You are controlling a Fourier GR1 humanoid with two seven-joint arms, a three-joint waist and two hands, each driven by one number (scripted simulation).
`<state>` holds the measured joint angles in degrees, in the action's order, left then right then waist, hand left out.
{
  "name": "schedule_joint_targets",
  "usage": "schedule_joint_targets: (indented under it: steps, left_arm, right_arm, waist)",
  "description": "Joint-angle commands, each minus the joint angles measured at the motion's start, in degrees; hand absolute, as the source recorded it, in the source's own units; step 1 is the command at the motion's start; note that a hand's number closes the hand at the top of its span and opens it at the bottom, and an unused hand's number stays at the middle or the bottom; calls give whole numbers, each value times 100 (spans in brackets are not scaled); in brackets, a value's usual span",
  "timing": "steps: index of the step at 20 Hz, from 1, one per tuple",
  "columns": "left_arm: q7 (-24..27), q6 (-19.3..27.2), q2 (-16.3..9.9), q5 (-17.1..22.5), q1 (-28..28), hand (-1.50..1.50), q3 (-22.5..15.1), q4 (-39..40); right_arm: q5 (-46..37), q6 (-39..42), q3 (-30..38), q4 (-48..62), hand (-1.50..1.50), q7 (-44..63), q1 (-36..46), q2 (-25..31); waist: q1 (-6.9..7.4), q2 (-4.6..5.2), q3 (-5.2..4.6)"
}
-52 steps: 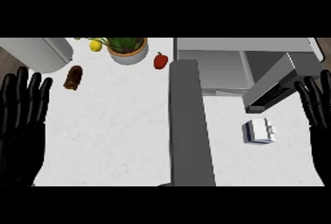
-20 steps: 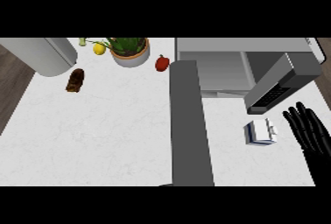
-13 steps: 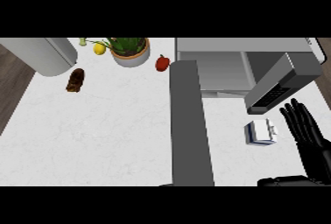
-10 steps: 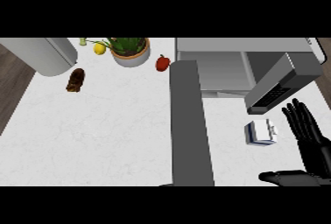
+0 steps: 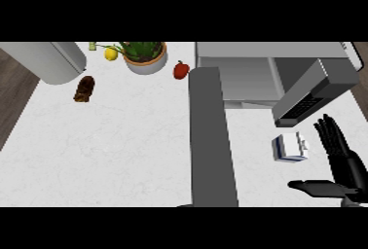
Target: Pick up the milk, place it into the microwave and close the microwave
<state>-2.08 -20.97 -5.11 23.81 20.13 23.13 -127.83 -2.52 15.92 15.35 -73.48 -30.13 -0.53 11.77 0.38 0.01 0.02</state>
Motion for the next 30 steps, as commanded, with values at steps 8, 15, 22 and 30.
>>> schedule_joint_targets:
  steps: [8,15,22,30]
  left_arm:
    - [221,-395,476,-327,152,-150,19,-21]
    - [-72,-595,199,321,165,-150,570,-41]
    - [-141,-771,24,641,-1,-150,824,275]
    - [-469,-534,202,557,5,-150,610,-343]
  right_arm:
    - [-342,178,168,2363,-150,-1749,567,449]
    - [-712,-407,124,4028,-150,-2591,1453,374]
    - [-871,-590,171,5319,-150,-3153,2125,666]
    - [-937,-157,125,5770,150,-3422,2468,914]
  waist:
    - [4,1,1]
    - [42,10,4]
    - [64,18,7]
    - [143,61,26]
